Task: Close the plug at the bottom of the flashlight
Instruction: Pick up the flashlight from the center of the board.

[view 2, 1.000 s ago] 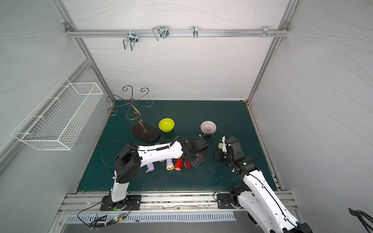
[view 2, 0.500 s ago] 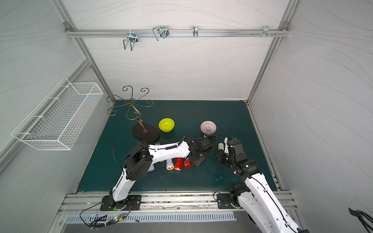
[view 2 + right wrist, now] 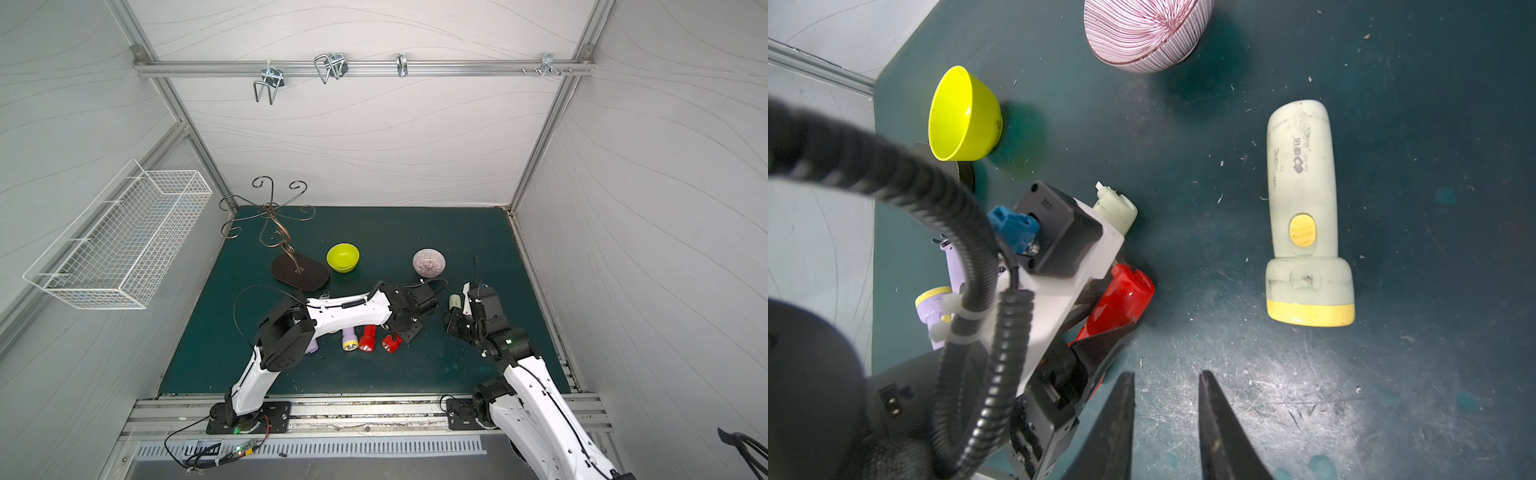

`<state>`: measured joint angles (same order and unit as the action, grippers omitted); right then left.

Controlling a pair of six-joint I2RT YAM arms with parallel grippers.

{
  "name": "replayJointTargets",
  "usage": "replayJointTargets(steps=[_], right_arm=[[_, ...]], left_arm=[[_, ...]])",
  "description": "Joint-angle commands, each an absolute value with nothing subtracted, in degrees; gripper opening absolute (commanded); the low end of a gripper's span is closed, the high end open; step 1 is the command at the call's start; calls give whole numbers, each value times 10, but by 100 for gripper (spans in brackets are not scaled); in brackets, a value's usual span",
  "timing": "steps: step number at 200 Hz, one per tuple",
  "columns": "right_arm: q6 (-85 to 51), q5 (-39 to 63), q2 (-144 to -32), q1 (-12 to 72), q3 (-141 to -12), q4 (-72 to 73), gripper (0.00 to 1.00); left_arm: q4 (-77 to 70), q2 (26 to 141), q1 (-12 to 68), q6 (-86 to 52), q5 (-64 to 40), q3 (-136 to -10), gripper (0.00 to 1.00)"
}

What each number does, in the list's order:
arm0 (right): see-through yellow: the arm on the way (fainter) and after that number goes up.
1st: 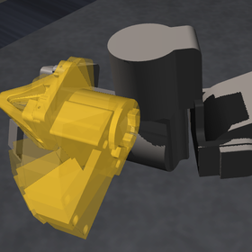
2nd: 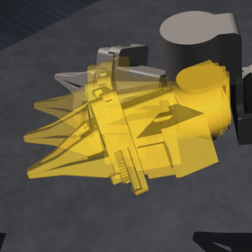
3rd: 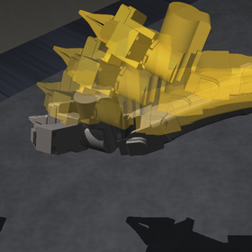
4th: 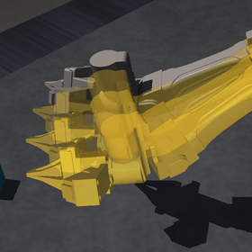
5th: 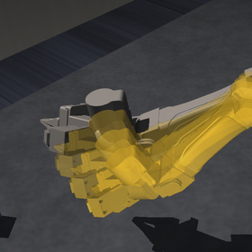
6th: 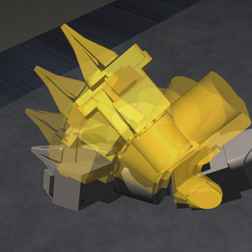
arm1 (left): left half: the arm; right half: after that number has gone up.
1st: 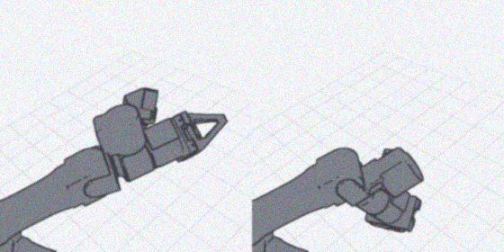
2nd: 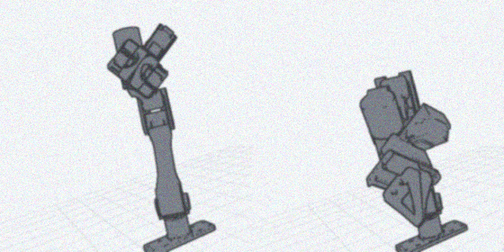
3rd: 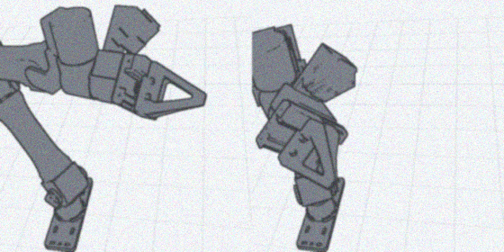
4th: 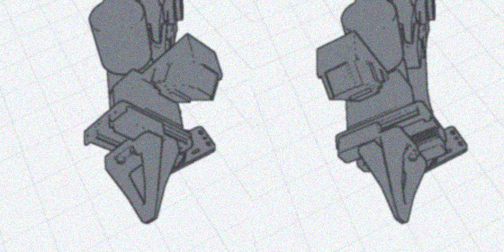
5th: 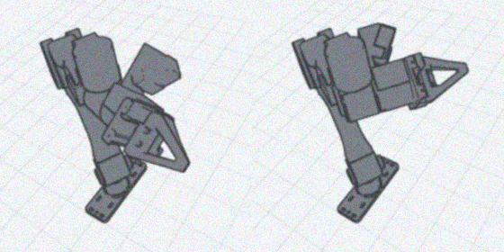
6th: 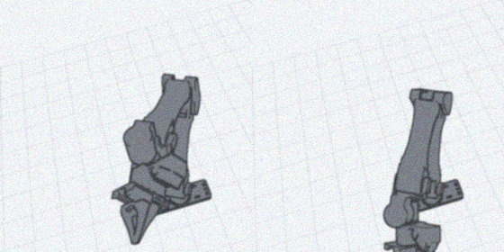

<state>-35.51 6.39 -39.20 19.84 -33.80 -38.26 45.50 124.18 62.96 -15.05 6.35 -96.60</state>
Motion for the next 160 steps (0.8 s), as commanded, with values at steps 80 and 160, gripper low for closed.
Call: replayJointTargets(steps=[80, 160], right_arm=[[-340, 58, -389, 192, -346, -388, 32], [-333, 61, -366, 192, -355, -365, 30]], left_arm=[[332, 1067, 630, -133, 93, -891, 0], [142, 881, 574, -129, 11, -761, 0]])
